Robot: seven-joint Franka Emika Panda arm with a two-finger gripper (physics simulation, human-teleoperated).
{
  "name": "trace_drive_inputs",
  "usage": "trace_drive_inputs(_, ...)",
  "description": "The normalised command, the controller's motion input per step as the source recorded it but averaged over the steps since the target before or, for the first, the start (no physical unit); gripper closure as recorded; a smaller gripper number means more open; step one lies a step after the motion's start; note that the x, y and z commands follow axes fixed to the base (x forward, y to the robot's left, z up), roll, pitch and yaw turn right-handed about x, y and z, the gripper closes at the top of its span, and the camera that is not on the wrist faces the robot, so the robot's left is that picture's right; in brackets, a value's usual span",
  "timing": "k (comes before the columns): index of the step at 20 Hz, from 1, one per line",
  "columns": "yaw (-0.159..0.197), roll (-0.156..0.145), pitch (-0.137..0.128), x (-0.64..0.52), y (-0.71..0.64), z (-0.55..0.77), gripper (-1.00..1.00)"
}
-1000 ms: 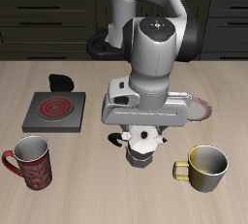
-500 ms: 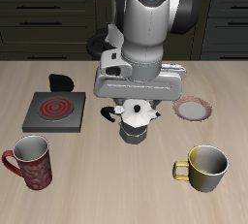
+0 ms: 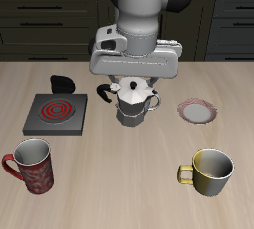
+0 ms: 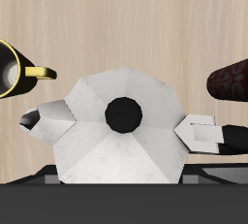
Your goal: Place the moka pot on the stove
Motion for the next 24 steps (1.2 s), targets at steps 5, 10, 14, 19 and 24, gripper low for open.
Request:
trace_drive_inputs(5, 0.008, 0.044, -0.072, -0.46, 0.01, 0.15, 1.0)
trace_drive_inputs(10, 0.066, 0.018, -0.078, -0.49, -0.05, 0.0, 1.0)
trace_drive_inputs(14, 0.048, -0.003, -0.059, -0.34, -0.18, -0.02, 1.0)
trace_drive_inputs(19, 0.065, -0.016, -0.062, -0.3, -0.26, -0.01, 1.0)
trace_drive_inputs(24, 0.012, -0.017, -0.042, -0.3, -0.27, -0.02, 1.0)
